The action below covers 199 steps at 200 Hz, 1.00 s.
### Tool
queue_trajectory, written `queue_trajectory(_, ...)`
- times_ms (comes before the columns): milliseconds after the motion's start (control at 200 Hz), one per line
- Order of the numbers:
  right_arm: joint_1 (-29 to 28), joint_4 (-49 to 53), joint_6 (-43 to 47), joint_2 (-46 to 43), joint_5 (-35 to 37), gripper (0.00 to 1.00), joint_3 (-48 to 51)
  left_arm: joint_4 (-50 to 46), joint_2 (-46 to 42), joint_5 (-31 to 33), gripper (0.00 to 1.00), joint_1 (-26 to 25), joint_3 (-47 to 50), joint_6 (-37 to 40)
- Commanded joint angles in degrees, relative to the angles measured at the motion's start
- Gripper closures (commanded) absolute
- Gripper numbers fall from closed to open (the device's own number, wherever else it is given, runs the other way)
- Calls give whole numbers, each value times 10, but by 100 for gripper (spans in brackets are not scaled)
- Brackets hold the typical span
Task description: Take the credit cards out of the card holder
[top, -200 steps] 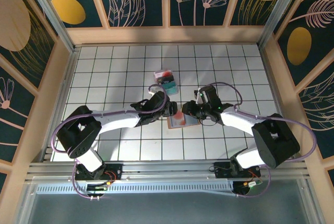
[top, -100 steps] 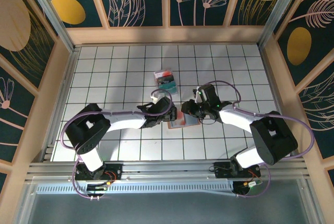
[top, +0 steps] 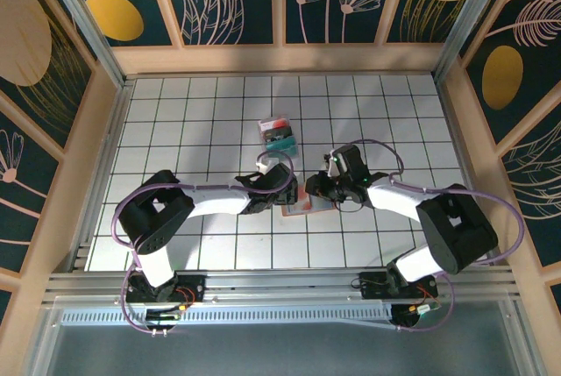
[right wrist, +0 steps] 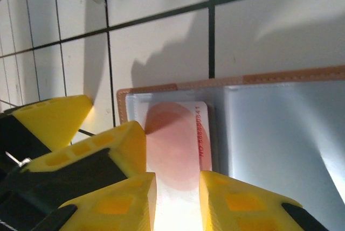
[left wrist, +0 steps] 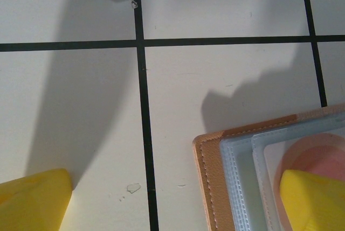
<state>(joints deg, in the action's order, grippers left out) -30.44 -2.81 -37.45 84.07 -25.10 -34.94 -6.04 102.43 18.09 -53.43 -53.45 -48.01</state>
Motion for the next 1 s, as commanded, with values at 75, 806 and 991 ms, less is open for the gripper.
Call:
queue_trajectory(75, 2, -23, 3, 17, -22, 73, 15, -39, -8, 3, 1, -2, -2, 6)
queue_trajectory(806, 1, -76, -23, 38, -42, 75, 47, -73, -13, 12, 1, -3, 20, 0)
queue_trajectory(991, 1, -118, -41, 41, -71, 76, 60, -69, -6, 10, 1, -2, 25, 5)
